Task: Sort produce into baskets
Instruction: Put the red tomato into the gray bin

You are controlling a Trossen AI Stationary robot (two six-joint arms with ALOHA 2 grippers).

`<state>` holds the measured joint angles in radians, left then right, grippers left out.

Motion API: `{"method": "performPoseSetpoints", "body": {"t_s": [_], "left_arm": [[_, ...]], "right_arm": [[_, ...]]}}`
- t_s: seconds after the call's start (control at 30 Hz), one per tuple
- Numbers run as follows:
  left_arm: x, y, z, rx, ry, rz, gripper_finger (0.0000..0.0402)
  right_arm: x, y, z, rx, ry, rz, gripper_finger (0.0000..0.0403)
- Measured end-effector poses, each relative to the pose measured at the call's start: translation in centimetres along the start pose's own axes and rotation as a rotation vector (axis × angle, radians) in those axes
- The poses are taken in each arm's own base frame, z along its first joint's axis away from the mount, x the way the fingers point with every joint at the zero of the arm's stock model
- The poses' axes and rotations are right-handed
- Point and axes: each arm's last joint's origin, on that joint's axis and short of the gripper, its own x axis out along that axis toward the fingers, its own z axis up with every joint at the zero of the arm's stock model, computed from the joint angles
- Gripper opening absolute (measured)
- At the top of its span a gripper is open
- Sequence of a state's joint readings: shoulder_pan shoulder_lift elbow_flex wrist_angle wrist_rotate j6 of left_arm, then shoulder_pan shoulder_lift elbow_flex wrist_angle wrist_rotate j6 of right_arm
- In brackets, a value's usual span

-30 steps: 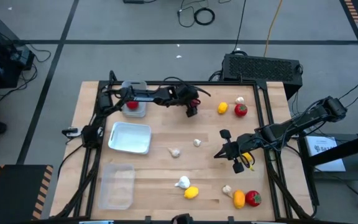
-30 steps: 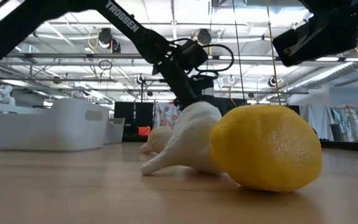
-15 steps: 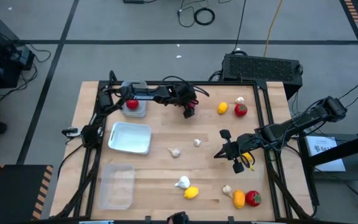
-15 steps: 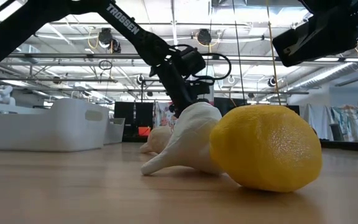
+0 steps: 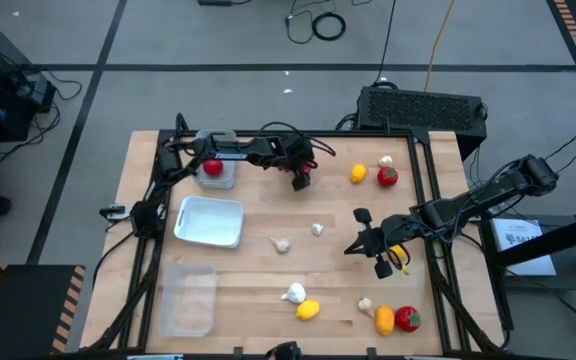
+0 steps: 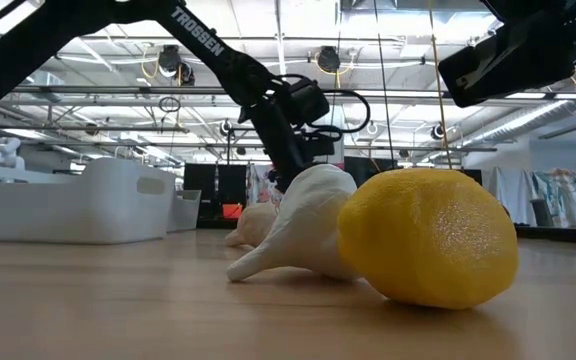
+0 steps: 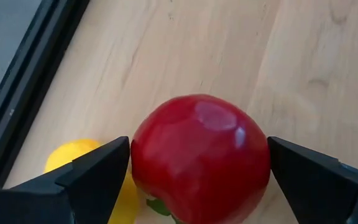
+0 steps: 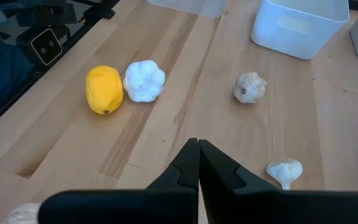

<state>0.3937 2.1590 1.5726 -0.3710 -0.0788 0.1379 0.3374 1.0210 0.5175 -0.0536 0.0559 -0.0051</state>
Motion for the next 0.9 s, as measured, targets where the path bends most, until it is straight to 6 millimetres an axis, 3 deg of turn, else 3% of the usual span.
{"method": "performPoseSetpoints", "body": {"t_s": [0.27, 0.53, 0.67, 0.9], "left_arm": [[0.0, 0.0, -0.1, 0.002, 0.009, 0.016, 0.0316], [-0.9, -0.2, 0.2, 0.007, 0.001, 0.014, 0.0311], [-4.3, 0.1, 1.5, 0.005, -0.060, 0.024, 0.0310], [-13.2, 1.6, 2.0, -0.036, -0.072, 0.051, 0.0310]], "right_arm": [[0.0, 0.0, 0.0, 0.000, -0.001, 0.000, 0.0000], [0.0, 0.0, 0.0, 0.001, 0.000, 0.000, 0.0000], [0.0, 0.0, 0.0, 0.001, -0.003, 0.000, 0.0000], [0.0, 0.0, 0.1, 0.018, -0.010, 0.000, 0.0000]]}}
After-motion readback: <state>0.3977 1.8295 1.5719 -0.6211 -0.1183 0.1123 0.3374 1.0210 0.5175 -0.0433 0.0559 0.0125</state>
